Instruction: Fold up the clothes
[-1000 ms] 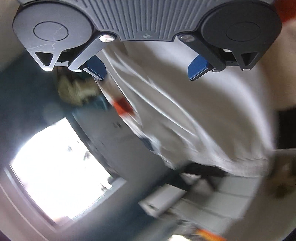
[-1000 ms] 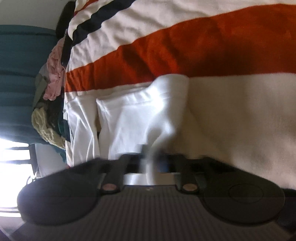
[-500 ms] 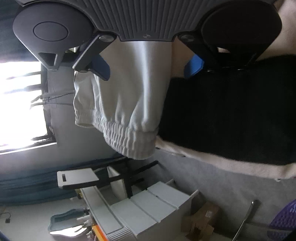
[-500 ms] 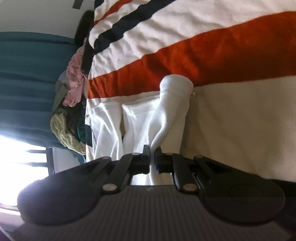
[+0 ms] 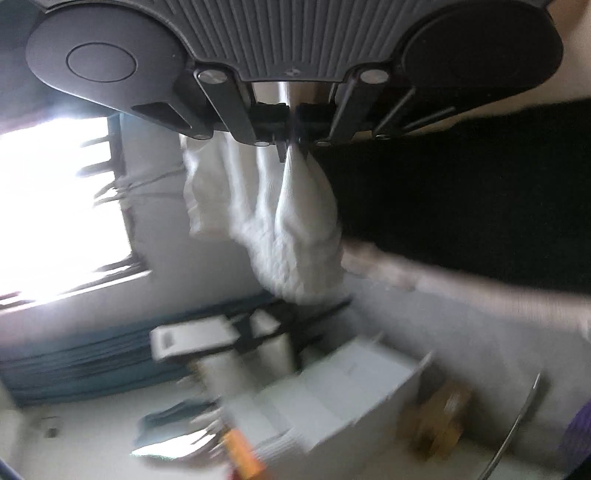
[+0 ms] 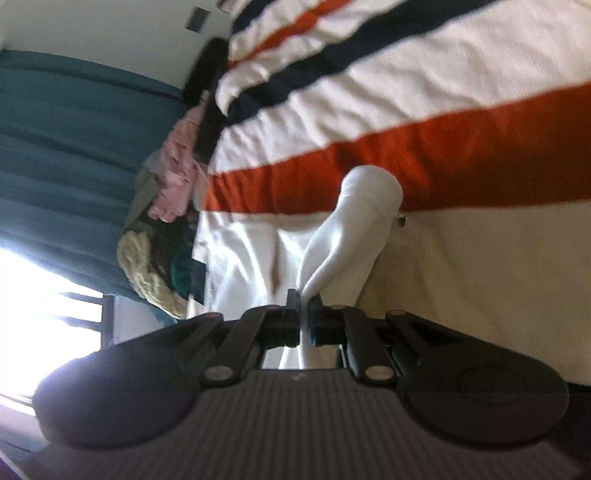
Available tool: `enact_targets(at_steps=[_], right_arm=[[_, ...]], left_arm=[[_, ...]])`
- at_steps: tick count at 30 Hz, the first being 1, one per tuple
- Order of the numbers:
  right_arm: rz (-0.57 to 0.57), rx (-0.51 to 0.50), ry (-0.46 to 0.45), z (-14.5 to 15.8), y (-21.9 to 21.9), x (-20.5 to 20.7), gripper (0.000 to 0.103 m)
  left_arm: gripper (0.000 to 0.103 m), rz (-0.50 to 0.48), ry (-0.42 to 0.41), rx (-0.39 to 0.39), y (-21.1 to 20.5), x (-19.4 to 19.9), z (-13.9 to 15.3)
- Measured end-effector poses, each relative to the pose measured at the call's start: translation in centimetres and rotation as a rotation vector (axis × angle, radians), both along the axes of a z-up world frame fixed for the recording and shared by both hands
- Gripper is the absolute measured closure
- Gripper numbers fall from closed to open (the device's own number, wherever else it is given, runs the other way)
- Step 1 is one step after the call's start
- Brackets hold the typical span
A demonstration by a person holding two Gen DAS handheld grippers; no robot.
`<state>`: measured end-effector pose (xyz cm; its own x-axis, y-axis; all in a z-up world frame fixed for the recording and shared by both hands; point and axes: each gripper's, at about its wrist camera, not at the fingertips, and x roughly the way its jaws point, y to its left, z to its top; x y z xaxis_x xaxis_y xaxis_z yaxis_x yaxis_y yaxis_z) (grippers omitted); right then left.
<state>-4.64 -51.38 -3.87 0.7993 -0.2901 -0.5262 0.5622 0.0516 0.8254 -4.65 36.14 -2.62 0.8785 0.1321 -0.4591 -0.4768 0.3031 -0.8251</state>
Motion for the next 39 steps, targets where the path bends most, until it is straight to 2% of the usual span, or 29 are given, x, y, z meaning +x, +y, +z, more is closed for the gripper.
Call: enact_targets(at_steps=[4,7,9,16,18,20,24,27,30,32,35,39], right_arm=[[-0.002,-0.074,-0.047,2.3,0.1,-1.2,0.096],[-0.001,-0.155,-0.065,4.5,-0.1,-0.9,0.096],[0.006,-0.199,-0.067,5.8,-0.4,0.0,0.096],[0.061,-0.301,0.012,8.6,-2.2,8.7,0.096],[0.073,-0.368,0.063,8.9,-2.0,13.0,0.096],[0.081,-0.441,0.118,8.8,-1.3,17.5,0.096],[0.075,-0.531,0.206,6.8,-0.5,26.7,0.096],[0.061,-0.591,0.267,4.1,-0.9,33.3,0.096],[0.050,-0.677,0.353,1.5,-1.0,37.9,0.096],[0.040,-0.733,0.416,-0.3,-1.1,40.8,0.095],[0.026,-0.760,0.486,-3.2,-1.2,42.4,0.095],[0.018,-0.799,0.488,-4.1,-1.0,42.3,0.093]], left_arm=[[0.101,0.005,-0.128,0.111,-2.0,-2.3,3.6],[0.101,0.014,-0.186,0.189,-3.4,-1.2,6.0],[0.101,0.014,-0.202,0.204,-4.2,0.6,7.3],[0.101,-0.004,-0.190,0.233,-6.6,8.4,10.1],[0.101,-0.005,-0.170,0.280,-7.4,12.0,10.7],[0.101,0.009,-0.129,0.364,-8.9,16.6,11.0],[0.101,-0.011,-0.093,0.448,-11.6,25.4,9.9],[0.100,-0.024,-0.081,0.455,-12.4,31.0,7.7],[0.100,-0.048,-0.072,0.473,-13.4,35.9,5.4],[0.100,-0.077,-0.016,0.551,-14.6,38.7,3.3],[0.099,-0.103,0.033,0.618,-15.8,40.4,1.4],[0.095,-0.133,0.054,0.661,-16.1,41.6,0.3]])
